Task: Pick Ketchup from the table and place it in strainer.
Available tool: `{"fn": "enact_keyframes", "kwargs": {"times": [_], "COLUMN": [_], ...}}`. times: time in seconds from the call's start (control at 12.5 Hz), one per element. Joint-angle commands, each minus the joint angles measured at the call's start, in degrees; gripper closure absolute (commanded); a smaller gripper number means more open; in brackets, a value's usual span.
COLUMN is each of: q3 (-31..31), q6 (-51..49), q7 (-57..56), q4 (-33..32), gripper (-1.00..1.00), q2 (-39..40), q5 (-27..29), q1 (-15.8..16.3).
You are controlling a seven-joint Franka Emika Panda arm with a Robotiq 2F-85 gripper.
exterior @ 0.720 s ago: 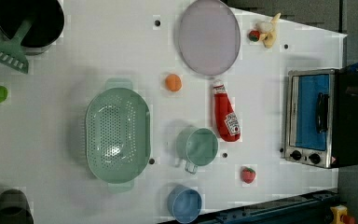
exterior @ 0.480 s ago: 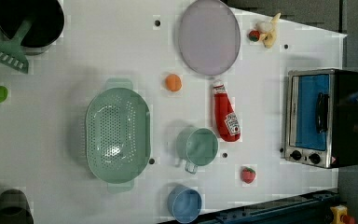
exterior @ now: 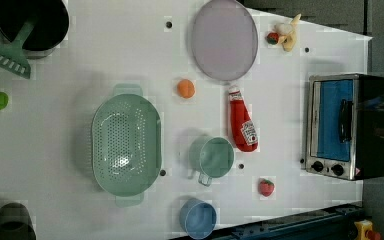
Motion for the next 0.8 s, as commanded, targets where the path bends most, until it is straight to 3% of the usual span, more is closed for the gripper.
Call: {"fn": "enact_keyframes", "kwargs": {"times": [0.08, 0.4, 0.8], "q3": [1.4, 2.0, 2.6], "q6": [2.6, 17.2, 35.6], "q7": [-20.3, -42.1, -44.8], "q4": [-6.8, -14.4, -24.3], "gripper": [-1.00, -1.00, -1.00], "q2": [5.7, 8.1, 10.8], "q5": [0.3, 0.3, 0.3], "q1": [-0.4, -0.3, 0.1]}}
